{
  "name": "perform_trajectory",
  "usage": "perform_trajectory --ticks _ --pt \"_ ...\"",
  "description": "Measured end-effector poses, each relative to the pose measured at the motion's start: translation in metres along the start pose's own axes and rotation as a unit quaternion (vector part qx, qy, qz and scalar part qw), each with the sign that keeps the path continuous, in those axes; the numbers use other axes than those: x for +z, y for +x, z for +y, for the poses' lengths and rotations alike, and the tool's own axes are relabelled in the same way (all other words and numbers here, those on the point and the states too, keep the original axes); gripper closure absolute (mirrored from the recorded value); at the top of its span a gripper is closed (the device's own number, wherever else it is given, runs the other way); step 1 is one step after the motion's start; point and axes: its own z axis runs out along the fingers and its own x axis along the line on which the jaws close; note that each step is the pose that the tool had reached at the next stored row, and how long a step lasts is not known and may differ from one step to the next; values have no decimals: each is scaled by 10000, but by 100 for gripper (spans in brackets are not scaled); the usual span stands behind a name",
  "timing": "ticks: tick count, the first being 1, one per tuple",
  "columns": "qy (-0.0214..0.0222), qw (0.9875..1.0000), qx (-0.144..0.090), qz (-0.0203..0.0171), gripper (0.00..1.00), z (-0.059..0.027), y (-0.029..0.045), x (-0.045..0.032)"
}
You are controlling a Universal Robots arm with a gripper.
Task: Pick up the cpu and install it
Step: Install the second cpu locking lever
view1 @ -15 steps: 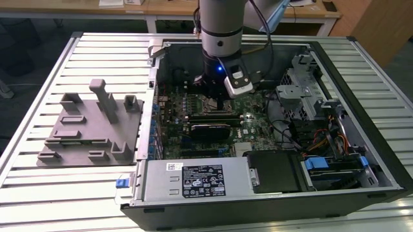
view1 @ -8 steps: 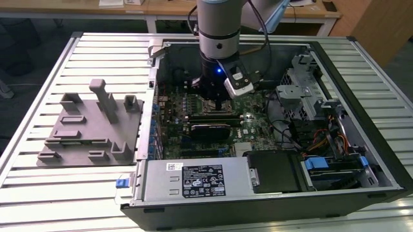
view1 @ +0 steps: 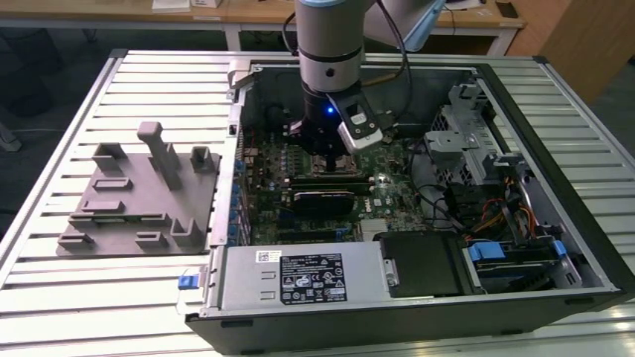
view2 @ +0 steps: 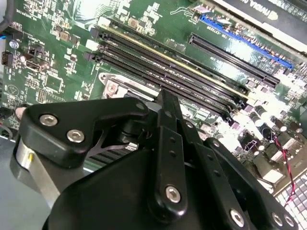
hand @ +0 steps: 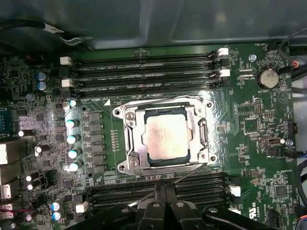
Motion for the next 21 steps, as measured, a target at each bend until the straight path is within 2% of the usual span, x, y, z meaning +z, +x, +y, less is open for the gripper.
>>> perform_trajectory --ticks 1,4,8,9,13,14,15,17,18,19,21 --pt "1 10000 -1 16 89 -1 0 5" --pt "22 9998 -1 219 89 -13 -3 13" --pt "45 9988 -3 491 89 -36 -6 24" --pt "45 9985 -4 537 89 -38 -6 25" --pt "38 9985 -3 540 89 -38 -6 25" --pt "1 9985 -3 543 89 -40 -7 28" --pt "-68 9985 0 550 89 -45 -7 30" --pt "-236 9981 6 567 89 -59 -8 34" --pt "-288 9979 6 572 89 -68 -8 39" --pt "-317 9978 2 576 89 -79 -8 47" --pt "-344 9977 -13 578 89 -106 -7 67"
